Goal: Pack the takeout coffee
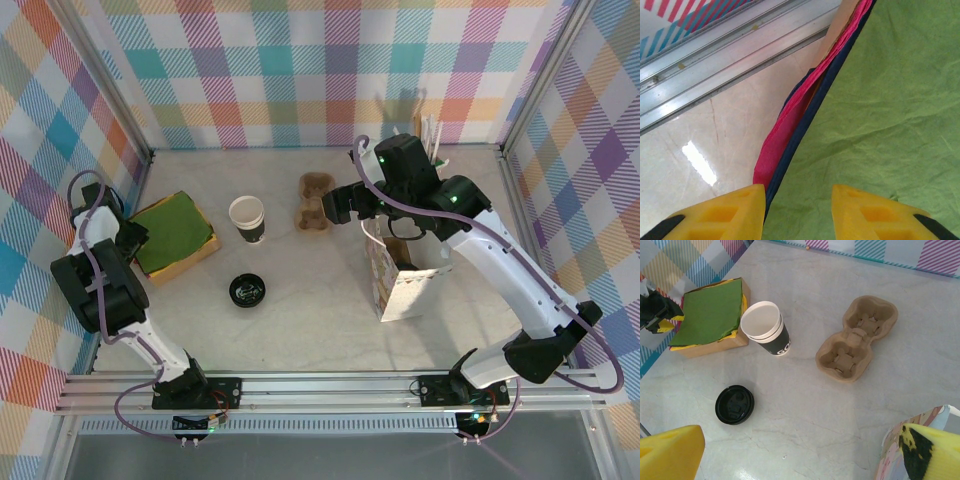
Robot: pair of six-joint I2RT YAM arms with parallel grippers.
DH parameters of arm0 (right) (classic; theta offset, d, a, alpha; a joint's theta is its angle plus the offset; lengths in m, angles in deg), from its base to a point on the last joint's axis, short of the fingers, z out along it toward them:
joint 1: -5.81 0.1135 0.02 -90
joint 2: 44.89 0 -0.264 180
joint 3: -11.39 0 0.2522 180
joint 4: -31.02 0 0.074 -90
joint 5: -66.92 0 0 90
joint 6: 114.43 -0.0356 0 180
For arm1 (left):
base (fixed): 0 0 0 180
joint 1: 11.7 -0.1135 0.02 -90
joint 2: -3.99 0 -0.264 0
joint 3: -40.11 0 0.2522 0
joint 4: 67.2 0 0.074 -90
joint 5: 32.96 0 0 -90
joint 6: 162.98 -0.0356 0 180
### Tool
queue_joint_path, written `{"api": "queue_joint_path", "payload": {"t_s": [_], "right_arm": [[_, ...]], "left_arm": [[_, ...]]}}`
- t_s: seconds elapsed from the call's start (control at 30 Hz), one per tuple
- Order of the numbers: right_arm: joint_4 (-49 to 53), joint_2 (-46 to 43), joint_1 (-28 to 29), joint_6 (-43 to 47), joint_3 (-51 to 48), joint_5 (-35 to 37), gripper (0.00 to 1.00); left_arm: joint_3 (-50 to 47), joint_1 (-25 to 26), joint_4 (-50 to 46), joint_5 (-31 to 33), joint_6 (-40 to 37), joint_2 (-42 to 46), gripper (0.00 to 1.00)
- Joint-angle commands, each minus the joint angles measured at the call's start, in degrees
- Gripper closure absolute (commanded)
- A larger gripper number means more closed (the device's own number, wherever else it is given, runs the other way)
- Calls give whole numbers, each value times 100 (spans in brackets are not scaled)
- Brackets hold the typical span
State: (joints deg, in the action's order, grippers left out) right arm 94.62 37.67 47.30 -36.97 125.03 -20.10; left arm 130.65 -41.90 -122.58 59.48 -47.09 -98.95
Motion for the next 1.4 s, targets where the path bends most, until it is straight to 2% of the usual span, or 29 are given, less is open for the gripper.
{"api": "queue_joint_path", "payload": {"t_s": [0.0, 0.87, 1.27, 1.37], "right_arm": [[59, 23, 43, 111, 155, -4, 1], [43, 48, 43, 110, 107, 0, 1], [30, 54, 43, 120, 102, 10, 1], [33, 49, 41, 120, 102, 9, 1]], "left_arm": [[106, -76, 49, -82, -95, -120, 61], [-106, -79, 348, -471, -120, 92, 64], [-52, -75, 7, -163, 26, 1, 68], [-91, -77, 1, -140, 55, 10, 73]]}}
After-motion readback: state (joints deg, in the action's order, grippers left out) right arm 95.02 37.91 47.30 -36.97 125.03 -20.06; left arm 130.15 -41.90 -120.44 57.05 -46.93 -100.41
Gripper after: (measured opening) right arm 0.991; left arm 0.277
